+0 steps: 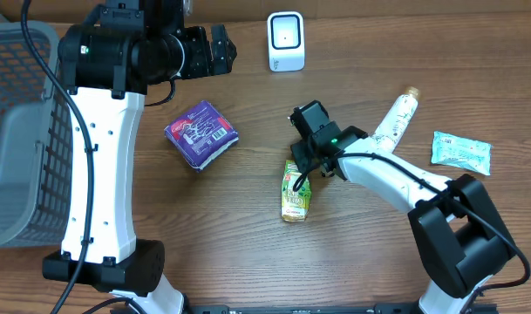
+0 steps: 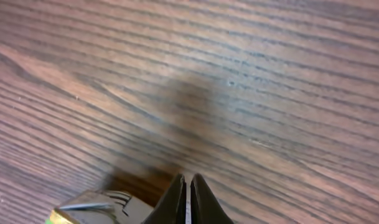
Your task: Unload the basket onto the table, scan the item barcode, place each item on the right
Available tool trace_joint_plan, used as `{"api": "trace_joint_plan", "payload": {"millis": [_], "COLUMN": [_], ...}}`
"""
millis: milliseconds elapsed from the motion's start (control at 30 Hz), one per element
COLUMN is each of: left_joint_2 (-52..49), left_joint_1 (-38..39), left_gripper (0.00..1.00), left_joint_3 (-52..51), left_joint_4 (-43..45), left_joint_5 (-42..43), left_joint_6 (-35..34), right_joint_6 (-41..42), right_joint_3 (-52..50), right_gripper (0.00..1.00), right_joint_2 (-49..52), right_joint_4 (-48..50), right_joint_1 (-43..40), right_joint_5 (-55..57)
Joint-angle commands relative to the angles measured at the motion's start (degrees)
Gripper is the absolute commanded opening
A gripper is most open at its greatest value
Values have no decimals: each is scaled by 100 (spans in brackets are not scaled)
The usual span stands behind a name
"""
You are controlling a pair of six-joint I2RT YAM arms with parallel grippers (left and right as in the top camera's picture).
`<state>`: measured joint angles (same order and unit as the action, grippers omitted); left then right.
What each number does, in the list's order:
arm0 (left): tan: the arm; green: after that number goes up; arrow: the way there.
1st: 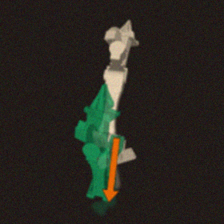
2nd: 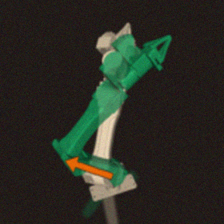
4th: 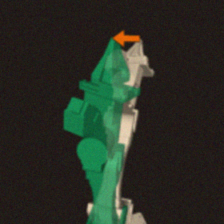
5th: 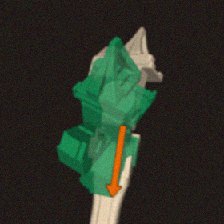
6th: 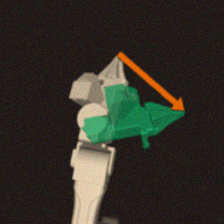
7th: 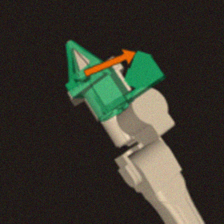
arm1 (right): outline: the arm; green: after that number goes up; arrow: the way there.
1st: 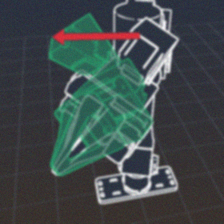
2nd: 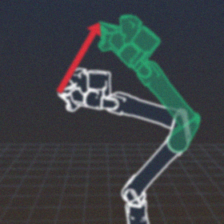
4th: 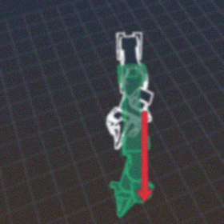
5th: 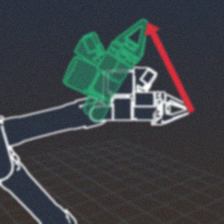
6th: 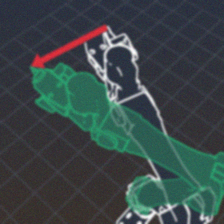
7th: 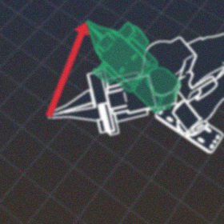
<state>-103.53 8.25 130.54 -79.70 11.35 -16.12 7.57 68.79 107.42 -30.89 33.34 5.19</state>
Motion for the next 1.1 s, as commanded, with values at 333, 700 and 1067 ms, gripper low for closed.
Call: {"api": "trace_joint_plan", "payload": {"millis": [333,700,1067], "left_joint_2": [-24,-24,-24], "left_joint_1": [35,35,35], "left_gripper": [100,100,100], "left_joint_3": [-9,-9,-9], "left_joint_4": [22,22,22], "left_joint_5": [11,11,11], "left_joint_6": [70,70,70], "right_joint_6": [2385,3342,4645], "right_joint_3": [1226,-308,-1001], "right_gripper": [100,98,70], "right_joint_2": [-240,-238,-234], "right_joint_4": [-2747,-1596,-387], "right_joint_1": [-1200,-549,109], "right_joint_5": [-2221,-3482,-3263]}}
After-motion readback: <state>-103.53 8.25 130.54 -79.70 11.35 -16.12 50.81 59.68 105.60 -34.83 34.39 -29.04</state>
